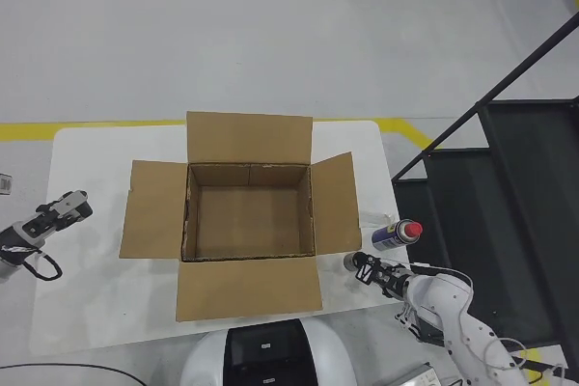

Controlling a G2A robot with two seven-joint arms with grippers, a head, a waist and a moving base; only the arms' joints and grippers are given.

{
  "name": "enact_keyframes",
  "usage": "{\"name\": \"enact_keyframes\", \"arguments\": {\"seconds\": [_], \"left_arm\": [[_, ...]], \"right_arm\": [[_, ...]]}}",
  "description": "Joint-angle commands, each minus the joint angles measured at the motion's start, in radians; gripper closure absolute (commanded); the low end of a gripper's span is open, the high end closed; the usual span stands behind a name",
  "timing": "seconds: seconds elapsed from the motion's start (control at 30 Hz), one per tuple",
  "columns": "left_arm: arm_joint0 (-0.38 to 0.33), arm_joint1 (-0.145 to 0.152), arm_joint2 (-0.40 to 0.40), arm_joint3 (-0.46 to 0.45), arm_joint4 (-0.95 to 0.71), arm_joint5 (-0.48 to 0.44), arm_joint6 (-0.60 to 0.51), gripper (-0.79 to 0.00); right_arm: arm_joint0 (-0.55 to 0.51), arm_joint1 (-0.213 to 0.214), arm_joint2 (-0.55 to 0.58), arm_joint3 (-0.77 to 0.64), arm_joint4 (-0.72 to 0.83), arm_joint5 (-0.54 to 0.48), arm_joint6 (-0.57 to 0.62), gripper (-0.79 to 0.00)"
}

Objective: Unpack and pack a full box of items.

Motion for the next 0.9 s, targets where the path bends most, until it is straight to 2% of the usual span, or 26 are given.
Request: {"name": "enact_keyframes", "arguments": {"seconds": [0.0,0.07,0.1,0.13,0.17,0.37,0.57,0.7,0.87], "left_arm": [[0.000,0.000,0.000,0.000,0.000,0.000,0.000,-0.785],[0.000,0.000,0.000,0.000,0.000,0.000,0.000,-0.785],[0.000,0.000,0.000,0.000,0.000,0.000,0.000,-0.785],[0.000,0.000,0.000,0.000,0.000,0.000,0.000,-0.785],[0.000,0.000,0.000,0.000,0.000,0.000,0.000,-0.785],[0.000,0.000,0.000,0.000,0.000,0.000,0.000,-0.785],[0.000,0.000,0.000,0.000,0.000,0.000,0.000,-0.785],[0.000,0.000,0.000,0.000,0.000,0.000,0.000,-0.785],[0.000,0.000,0.000,0.000,0.000,0.000,0.000,-0.785]], "right_arm": [[0.005,-0.001,-0.006,0.009,0.006,0.007,0.003,0.000],[0.010,-0.002,-0.011,0.018,0.012,0.012,0.008,0.000],[0.013,-0.002,-0.014,0.020,0.014,0.013,0.011,-0.148],[0.015,-0.002,-0.016,0.022,0.011,0.015,0.015,-0.554],[0.016,-0.002,-0.019,0.022,0.007,0.015,0.017,-0.785],[0.008,0.001,-0.015,-0.002,0.000,0.013,0.012,-0.785],[-0.095,0.014,0.056,-0.131,0.001,-0.029,0.002,-0.785],[-0.183,0.023,0.116,-0.222,0.054,-0.119,-0.024,-0.785],[-0.258,0.033,0.214,-0.296,0.221,-0.247,-0.064,-0.785]]}}
